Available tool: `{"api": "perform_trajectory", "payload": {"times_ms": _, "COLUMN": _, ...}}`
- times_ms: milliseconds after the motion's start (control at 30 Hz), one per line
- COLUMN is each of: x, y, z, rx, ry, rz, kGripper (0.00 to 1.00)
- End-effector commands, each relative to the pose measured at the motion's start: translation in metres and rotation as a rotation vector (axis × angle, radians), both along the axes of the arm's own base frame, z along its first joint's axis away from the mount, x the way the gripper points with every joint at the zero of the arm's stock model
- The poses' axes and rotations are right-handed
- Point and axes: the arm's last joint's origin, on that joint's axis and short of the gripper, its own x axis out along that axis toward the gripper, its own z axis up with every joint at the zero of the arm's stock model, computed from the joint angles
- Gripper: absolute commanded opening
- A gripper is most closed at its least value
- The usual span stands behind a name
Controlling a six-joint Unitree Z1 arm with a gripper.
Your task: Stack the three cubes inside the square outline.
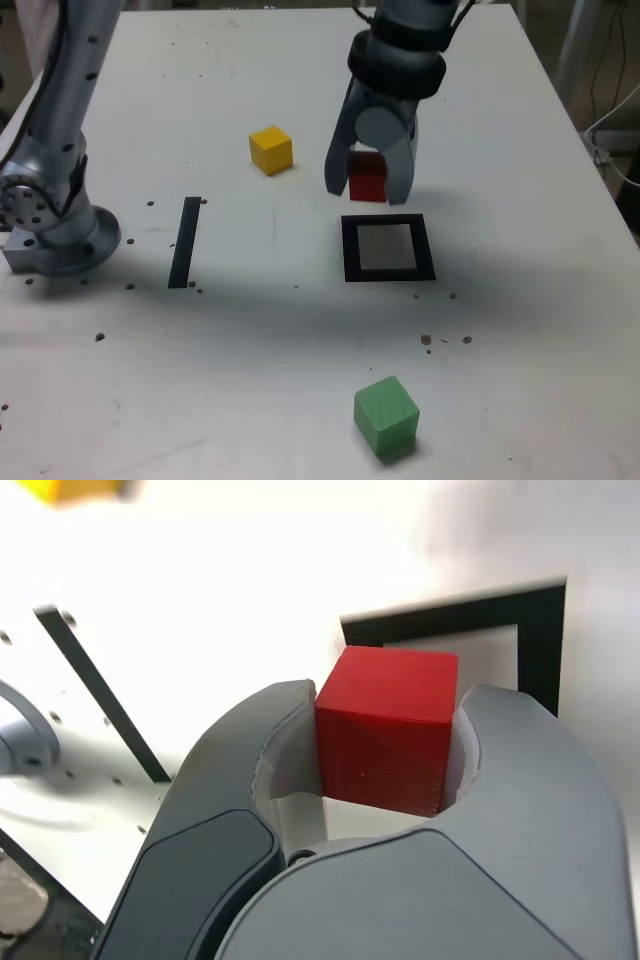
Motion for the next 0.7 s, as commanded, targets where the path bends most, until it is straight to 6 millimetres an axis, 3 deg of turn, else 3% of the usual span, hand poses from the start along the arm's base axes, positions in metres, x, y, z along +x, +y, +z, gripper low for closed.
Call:
{"api": "perform_trajectory", "payload": {"times_ms": 0, "x": 0.0, "y": -0.008, "z": 0.0, "rx": -0.012, "ry": -0.003, "rz": 0.007, "kGripper": 0.29}}
{"api": "perform_trajectory", "payload": {"times_ms": 200, "x": 0.003, "y": -0.017, "z": -0.008, "rx": -0.035, "ry": 0.007, "rz": 0.043, "kGripper": 0.29}}
{"api": "perform_trajectory", "payload": {"times_ms": 667, "x": 0.014, "y": -0.016, "z": -0.031, "rx": -0.043, "ry": 0.006, "rz": 0.085, "kGripper": 0.29}}
